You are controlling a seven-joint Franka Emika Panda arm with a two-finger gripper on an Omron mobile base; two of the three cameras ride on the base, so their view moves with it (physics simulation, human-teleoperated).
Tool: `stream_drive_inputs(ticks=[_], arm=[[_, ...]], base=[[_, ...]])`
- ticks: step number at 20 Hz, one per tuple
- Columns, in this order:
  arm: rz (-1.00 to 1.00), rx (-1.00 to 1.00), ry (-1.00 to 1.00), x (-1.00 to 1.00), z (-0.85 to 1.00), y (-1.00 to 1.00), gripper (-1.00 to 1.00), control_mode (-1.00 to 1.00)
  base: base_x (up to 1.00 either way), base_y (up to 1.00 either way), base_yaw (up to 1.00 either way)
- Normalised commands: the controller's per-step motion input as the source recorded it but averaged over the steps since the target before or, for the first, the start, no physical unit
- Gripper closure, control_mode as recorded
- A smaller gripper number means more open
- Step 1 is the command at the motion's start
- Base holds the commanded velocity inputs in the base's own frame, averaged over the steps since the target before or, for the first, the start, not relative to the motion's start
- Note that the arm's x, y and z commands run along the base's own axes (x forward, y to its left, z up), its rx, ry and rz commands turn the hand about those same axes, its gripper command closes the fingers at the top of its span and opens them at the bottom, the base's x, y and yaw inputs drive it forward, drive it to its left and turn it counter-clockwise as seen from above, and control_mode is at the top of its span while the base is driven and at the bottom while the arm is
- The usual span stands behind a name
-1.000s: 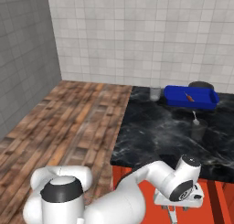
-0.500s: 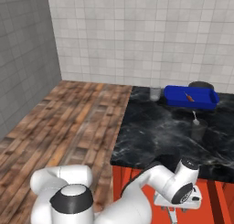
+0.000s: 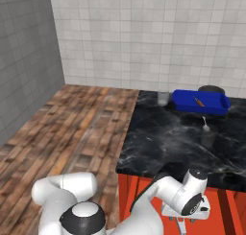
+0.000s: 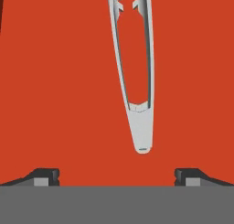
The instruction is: Take the tongs from the drawer on the right and place them on the dining counter next to the tray containing the hot dog.
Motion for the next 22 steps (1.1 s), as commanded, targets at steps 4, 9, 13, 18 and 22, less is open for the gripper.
stream_drive_inputs(ticks=[4, 9, 13, 18, 22], arm=[[0.00, 0.00, 0.00, 0.18, -0.20, -0.06, -1.00, -1.00], [0.00, 0.00, 0.00, 0.15, -0.26, -0.11, -1.00, -1.00], [0.00, 0.00, 0.00, 0.14, -0.28, -0.12, -1.00, -1.00], [0.00, 0.00, 0.00, 0.16, -0.32, -0.08, -1.00, -1.00], [0.00, 0.00, 0.00, 0.12, -0.35, -0.05, -1.00, -1.00]], base=[[0.00, 0.00, 0.00], [0.00, 0.00, 0.00], [0.00, 0.00, 0.00], [0.00, 0.00, 0.00], [0.00, 0.00, 0.00]])
